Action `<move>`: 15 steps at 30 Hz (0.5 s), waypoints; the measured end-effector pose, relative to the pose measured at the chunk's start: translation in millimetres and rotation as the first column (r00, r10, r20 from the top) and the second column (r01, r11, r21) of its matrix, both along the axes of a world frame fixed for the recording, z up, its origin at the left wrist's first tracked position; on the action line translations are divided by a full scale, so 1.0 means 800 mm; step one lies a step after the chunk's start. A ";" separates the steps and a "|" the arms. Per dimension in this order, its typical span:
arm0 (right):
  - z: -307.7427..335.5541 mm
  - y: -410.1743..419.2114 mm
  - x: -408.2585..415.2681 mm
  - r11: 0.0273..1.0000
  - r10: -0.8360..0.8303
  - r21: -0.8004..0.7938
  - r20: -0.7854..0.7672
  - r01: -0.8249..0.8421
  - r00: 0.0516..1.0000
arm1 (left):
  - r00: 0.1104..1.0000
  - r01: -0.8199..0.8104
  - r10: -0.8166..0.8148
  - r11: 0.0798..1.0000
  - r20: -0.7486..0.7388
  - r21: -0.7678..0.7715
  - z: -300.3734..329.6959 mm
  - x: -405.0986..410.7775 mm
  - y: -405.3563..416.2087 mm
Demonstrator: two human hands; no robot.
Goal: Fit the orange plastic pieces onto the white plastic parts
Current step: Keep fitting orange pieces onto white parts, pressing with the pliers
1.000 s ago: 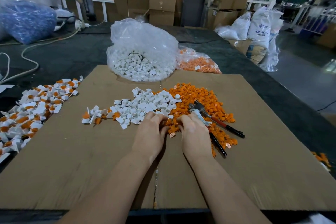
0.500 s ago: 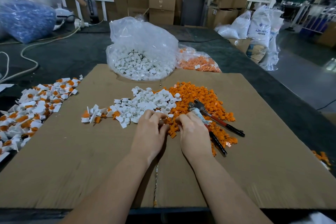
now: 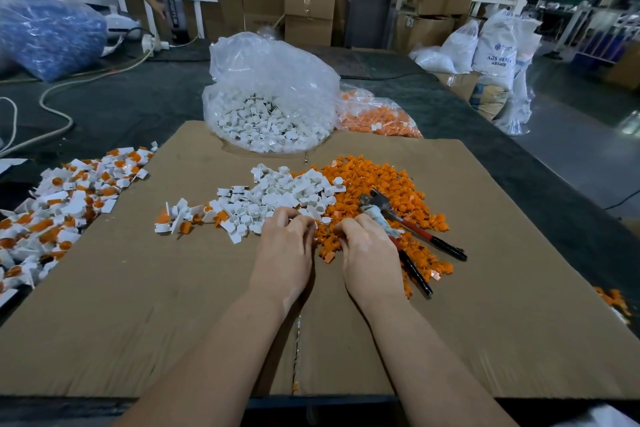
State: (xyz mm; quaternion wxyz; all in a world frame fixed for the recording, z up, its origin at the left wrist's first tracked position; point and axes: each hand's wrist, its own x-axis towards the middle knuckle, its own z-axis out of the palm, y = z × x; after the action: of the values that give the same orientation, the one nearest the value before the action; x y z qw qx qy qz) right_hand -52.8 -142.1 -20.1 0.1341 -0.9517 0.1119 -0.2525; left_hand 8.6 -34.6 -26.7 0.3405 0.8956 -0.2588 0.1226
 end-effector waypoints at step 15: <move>0.003 0.000 0.000 1.000 0.002 0.016 -0.005 -0.002 1.000 | 1.000 -0.005 0.005 1.000 -0.019 0.001 -0.001 -0.002 -0.001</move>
State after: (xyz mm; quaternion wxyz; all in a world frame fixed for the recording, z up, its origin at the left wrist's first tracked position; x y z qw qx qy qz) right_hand -53.1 -142.3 -17.9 0.1417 -0.9513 0.1132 -0.2491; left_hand 6.9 -35.6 -27.8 0.3421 0.8975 -0.2534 0.1150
